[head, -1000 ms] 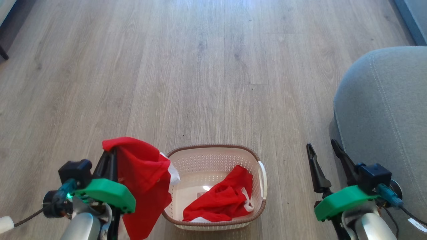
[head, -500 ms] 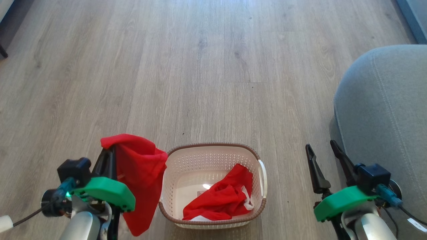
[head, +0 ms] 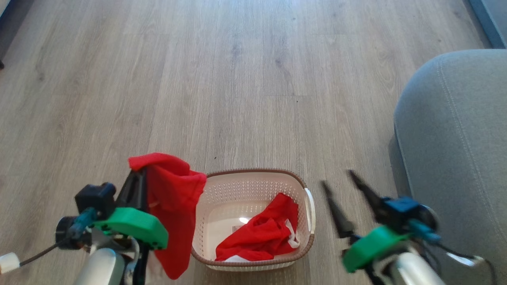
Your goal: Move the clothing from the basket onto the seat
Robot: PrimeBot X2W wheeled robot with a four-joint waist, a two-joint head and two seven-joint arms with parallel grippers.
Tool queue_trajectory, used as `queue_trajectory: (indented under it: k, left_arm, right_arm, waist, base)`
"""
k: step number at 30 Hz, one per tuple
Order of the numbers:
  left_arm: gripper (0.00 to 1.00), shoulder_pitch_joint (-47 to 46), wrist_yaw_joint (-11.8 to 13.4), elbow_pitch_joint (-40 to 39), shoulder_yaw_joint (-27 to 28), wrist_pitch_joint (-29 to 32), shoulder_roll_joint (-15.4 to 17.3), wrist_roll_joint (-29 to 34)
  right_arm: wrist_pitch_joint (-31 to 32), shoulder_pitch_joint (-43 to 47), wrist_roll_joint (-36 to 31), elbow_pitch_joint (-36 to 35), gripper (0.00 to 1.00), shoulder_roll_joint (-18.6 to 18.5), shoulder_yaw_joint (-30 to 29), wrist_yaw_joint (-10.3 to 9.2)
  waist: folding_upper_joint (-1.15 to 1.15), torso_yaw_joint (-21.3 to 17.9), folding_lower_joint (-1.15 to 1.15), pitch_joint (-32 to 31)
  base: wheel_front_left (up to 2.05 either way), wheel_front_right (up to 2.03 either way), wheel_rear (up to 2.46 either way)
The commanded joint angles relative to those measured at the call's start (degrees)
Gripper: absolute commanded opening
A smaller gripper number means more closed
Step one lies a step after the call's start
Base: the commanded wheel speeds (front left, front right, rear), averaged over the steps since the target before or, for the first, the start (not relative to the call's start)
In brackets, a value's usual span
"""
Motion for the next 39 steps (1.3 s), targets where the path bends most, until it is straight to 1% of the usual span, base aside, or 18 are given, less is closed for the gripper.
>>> queue_trajectory:
  k: [1,5,8,9,10,13,17,21,26,27,28,31,32,33,34,35,36,39]
  left_arm:
    - [0.0,-3.2,-0.2,-3.0,1.3,0.1,1.1,0.7]
    - [0.0,-4.6,-1.1,-5.4,-1.0,1.3,0.7,1.5]
    - [0.0,-5.6,-1.8,-7.1,-3.2,2.6,-0.2,1.9]
    - [0.0,-6.0,-1.9,-7.6,-3.9,2.9,-0.6,2.0]
    - [0.0,-6.0,-1.9,-7.6,-3.9,2.9,-0.6,2.0]
    - [0.0,-6.9,-2.5,-8.8,-6.2,3.9,-1.8,2.4]
    - [0.0,-7.9,-3.5,-10.8,-9.7,5.3,-3.3,3.4]
    - [0.0,-8.1,-4.3,-13.0,-12.6,6.4,-4.8,3.3]
    - [0.0,-7.9,-6.1,-15.9,-16.0,7.4,-6.0,2.5]
    - [0.0,-7.9,-6.2,-16.1,-16.3,7.5,-6.1,2.4]
    - [0.0,-7.9,-6.3,-16.3,-16.5,7.5,-6.1,2.4]
    - [0.0,-7.5,-6.1,-16.2,-16.2,7.3,-5.8,2.1]
    - [0.2,-7.3,-6.0,-16.0,-16.0,7.1,-5.8,1.8]
    - [0.36,-7.1,-5.9,-15.7,-15.8,6.9,-5.6,1.7]
    - [0.49,-6.9,-5.8,-15.3,-15.7,6.7,-5.4,1.8]
    - [0.77,-6.7,-5.7,-14.9,-15.6,6.4,-5.3,1.7]
    - [1.0,-6.5,-5.6,-14.3,-15.5,6.3,-5.2,1.7]
    - [1.0,-6.1,-5.4,-12.3,-15.4,5.0,-5.3,1.8]
  right_arm:
    - [-0.5,-4.5,1.2,-2.2,1.0,-0.9,4.5,0.22]
    - [-0.5,-10.2,4.6,-1.4,1.0,-2.8,16.1,0.22]
    - [-0.5,-14.6,7.5,-0.3,1.0,-3.6,23.4,0.22]
    - [-0.5,-15.9,8.5,0.1,1.0,-3.8,25.5,0.22]
    - [-0.5,-15.9,8.5,0.1,1.0,-3.8,25.5,0.22]
    - [-0.5,-19.6,10.9,1.5,1.0,-4.3,30.3,0.22]
    - [-0.5,-23.0,12.0,3.7,1.0,-4.7,32.9,0.22]
    - [-0.5,-24.3,12.0,5.3,1.0,-4.6,32.7,0.22]
    - [-0.5,-24.1,13.5,7.7,1.0,-4.0,33.2,0.22]
    - [-0.5,-24.1,14.2,7.9,0.42,-3.8,33.4,0.22]
    - [-0.5,-24.2,15.0,7.5,0.0,-3.7,33.5,0.22]
    - [-0.5,-24.0,16.3,6.9,0.0,-4.0,33.5,0.22]
    - [-0.5,-24.0,16.5,6.7,0.0,-4.1,33.2,0.22]
    - [-0.5,-23.9,16.6,6.6,0.0,-4.4,32.8,0.22]
    - [-0.5,-23.8,16.6,6.5,0.0,-4.6,32.2,0.22]
    - [-0.5,-23.6,16.7,6.2,0.0,-4.9,31.6,0.22]
    - [-0.5,-23.4,16.6,6.0,0.0,-5.4,30.8,0.22]
    - [-0.5,-22.5,16.2,5.1,0.0,-6.9,28.0,0.22]
  waist:
    - [0.0,0.0,0.0,0.0]
    - [0.0,0.2,0.0,-0.4]
    - [0.0,0.9,0.0,-0.6]
    - [0.0,1.1,0.0,-0.7]
    - [0.0,1.1,0.0,-0.7]
    - [0.0,1.9,0.0,-0.9]
    - [0.0,3.0,0.0,-0.9]
    - [0.0,3.7,0.0,-0.8]
    - [0.0,4.3,0.0,-0.6]
    - [0.0,4.4,0.0,-0.5]
    - [0.0,4.3,0.0,-0.5]
    - [0.0,3.7,0.0,-0.4]
    - [0.0,3.4,0.0,-0.4]
    - [0.0,3.1,0.0,-0.4]
    - [0.0,2.7,0.0,-0.4]
    - [0.0,2.4,0.0,-0.3]
    - [0.0,2.0,0.0,-0.3]
    - [0.0,0.4,0.0,-0.2]
  base:
    - [0.0,0.0,0.0]
    - [0.0,0.0,0.0]
    - [0.0,0.0,0.0]
    - [0.0,0.0,0.0]
    - [0.0,0.0,0.0]
    - [0.0,0.0,0.0]
    - [0.0,0.0,0.0]
    - [0.0,0.0,0.0]
    - [0.0,0.0,0.0]
    - [0.0,0.0,0.0]
    - [0.0,0.0,0.0]
    - [0.0,0.0,0.0]
    - [0.0,0.0,0.0]
    - [0.0,0.0,0.0]
    - [0.0,0.0,0.0]
    - [0.0,0.0,0.0]
    - [0.0,0.0,0.0]
    - [0.0,0.0,0.0]
